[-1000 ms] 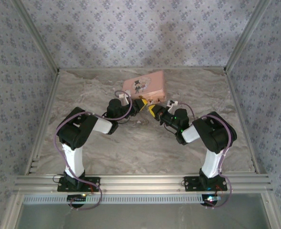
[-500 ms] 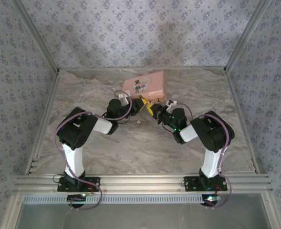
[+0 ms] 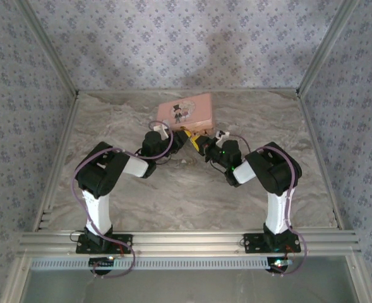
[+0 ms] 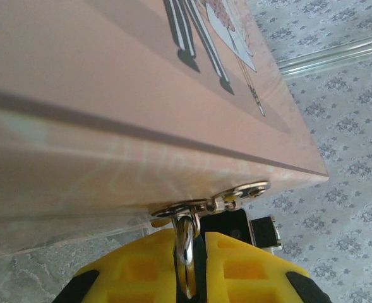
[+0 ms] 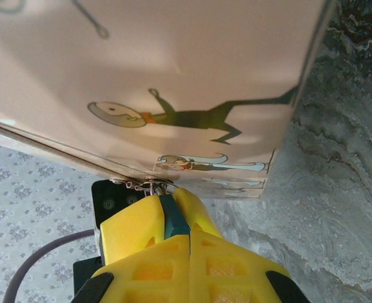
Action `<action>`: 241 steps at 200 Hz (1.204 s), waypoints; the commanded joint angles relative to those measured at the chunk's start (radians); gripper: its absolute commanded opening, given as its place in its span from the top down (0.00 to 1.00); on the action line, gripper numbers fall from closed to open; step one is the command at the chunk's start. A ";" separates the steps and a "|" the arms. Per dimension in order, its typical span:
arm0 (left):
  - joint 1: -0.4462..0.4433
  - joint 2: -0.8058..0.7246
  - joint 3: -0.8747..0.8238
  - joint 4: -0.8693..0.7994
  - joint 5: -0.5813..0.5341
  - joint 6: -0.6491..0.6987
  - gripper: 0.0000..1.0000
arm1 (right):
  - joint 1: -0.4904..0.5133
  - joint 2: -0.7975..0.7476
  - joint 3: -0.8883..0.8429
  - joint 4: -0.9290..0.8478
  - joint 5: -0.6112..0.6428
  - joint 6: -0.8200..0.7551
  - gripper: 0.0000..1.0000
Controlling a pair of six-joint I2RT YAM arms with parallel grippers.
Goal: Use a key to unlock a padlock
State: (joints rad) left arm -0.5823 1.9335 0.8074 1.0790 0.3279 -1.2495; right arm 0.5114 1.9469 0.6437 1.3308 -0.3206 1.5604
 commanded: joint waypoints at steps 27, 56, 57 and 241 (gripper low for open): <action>-0.125 -0.107 -0.024 -0.002 0.239 0.043 1.00 | 0.016 -0.047 0.032 -0.083 -0.050 -0.055 1.00; -0.090 -0.150 -0.025 -0.113 0.186 0.096 1.00 | -0.026 -0.094 -0.068 -0.146 -0.125 -0.111 0.77; -0.089 -0.151 -0.023 -0.117 0.184 0.099 1.00 | -0.028 -0.096 -0.071 -0.152 -0.128 -0.112 0.76; -0.042 -0.203 0.091 -0.419 0.171 0.164 1.00 | 0.133 -0.744 0.172 -1.609 0.227 -1.262 0.58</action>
State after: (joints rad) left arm -0.6285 1.7672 0.8562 0.6327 0.4603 -1.0809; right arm 0.5991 1.1652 0.7456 -0.1795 -0.2317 0.4515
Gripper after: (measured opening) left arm 0.116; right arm 0.398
